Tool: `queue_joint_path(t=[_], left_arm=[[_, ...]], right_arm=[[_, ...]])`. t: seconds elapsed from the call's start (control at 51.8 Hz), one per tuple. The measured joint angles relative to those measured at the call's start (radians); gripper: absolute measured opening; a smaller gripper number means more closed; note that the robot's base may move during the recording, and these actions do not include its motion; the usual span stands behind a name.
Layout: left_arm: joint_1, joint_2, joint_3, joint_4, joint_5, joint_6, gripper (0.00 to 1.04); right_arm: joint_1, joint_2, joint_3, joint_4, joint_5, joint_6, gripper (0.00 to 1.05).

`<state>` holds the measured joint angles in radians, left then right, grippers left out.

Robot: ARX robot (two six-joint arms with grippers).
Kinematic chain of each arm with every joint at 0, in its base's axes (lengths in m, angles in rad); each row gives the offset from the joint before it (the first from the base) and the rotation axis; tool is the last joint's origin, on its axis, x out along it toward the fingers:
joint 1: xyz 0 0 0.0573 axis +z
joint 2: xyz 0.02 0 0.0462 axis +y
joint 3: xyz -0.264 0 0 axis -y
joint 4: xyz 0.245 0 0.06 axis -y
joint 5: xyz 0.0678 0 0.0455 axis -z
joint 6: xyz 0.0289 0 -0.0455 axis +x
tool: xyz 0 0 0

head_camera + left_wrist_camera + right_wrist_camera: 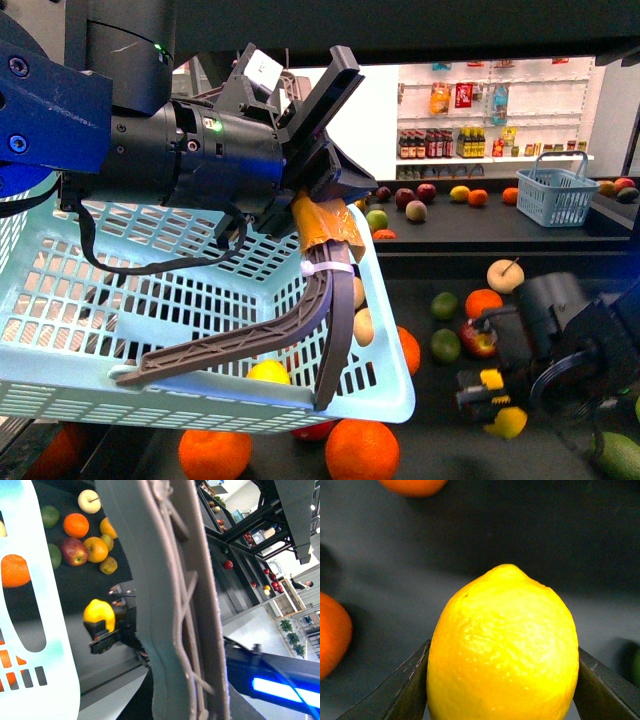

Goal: Pick lemon from shelf

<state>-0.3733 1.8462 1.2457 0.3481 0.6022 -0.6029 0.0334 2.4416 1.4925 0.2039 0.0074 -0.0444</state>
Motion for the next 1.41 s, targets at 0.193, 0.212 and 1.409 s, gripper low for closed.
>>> queue_joint_path(t=[0.193,0.212,1.409], left_arm=[[0.000,0.000,0.000,0.000,0.000,0.000,0.07],[0.000,0.000,0.000,0.000,0.000,0.000,0.07],[0.003,0.000,0.000,0.000,-0.007,0.000,0.07]], right_arm=[[-0.011,-0.282,-0.125,0.010,-0.074,0.035,0.71],[-0.010,-0.316,-0.138,0.009,-0.085,0.045,0.71],[0.321,-0.727,-0.365,-0.043,-0.190,0.261,0.89]])
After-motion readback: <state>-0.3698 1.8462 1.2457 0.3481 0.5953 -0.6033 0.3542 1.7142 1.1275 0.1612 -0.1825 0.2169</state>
